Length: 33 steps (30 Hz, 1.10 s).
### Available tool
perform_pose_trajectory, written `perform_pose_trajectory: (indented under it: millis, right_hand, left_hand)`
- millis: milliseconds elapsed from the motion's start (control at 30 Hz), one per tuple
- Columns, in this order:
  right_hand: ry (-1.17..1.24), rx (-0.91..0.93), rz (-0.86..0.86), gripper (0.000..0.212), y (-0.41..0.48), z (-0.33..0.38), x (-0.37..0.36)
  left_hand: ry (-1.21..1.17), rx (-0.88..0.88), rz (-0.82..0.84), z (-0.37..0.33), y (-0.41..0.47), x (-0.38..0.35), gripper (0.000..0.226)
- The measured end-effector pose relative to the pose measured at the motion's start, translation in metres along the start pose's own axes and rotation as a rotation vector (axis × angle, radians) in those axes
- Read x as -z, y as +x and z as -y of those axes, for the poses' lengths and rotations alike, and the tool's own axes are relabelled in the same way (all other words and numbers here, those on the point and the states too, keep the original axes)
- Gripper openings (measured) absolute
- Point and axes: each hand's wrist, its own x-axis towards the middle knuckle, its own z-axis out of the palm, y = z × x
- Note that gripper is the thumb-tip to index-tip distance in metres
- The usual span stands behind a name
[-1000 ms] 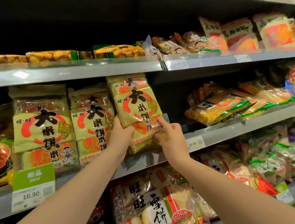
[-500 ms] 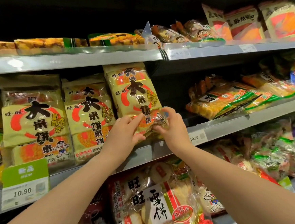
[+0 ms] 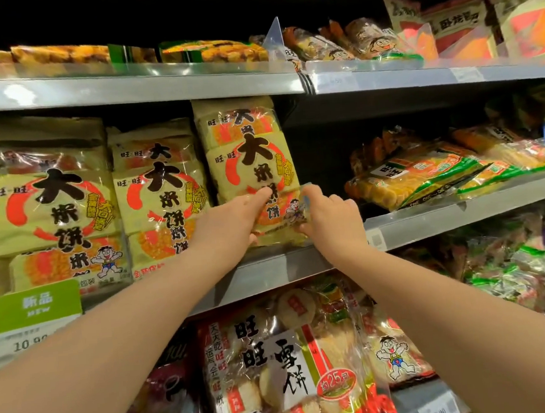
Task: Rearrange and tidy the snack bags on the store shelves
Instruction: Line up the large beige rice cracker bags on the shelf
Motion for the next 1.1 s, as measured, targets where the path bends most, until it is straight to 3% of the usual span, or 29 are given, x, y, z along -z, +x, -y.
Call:
perform_pose_trajectory:
  millis: [100, 200, 333, 400, 567, 800, 1100]
  right_hand:
    - [0.141, -0.015, 0.061, 0.045, -0.010, -0.009, -0.002]
    - [0.239, 0.051, -0.018, 0.048, -0.026, -0.015, -0.005]
    - [0.103, 0.211, -0.126, 0.050, -0.029, -0.009, -0.010]
    - [0.054, 0.225, -0.098, 0.048, -0.024, 0.000, -0.008]
    - [0.071, 0.174, -0.008, 0.049, -0.019, 0.014, -0.008]
    - [0.042, 0.122, 0.138, 0.053, -0.026, 0.021, 0.007]
    - [0.132, 0.154, 0.142, 0.053, -0.094, 0.054, 0.035]
  left_hand:
    - [-0.076, -0.032, 0.076, 0.002, -0.010, 0.006, 0.067]
    - [-0.039, -0.065, 0.150, 0.004, -0.025, 0.008, 0.060]
    - [-0.040, -0.030, -0.082, 0.002, -0.031, 0.012, 0.061]
    - [0.019, 0.011, -0.113, 0.002, -0.023, 0.014, 0.069]
    - [0.143, 0.078, 0.017, 0.004, -0.010, -0.002, 0.079]
    - [0.033, 0.093, 0.092, 0.002, -0.017, 0.012, 0.079]
    - [-0.050, 0.139, 0.130, 0.003, -0.099, 0.045, 0.068]
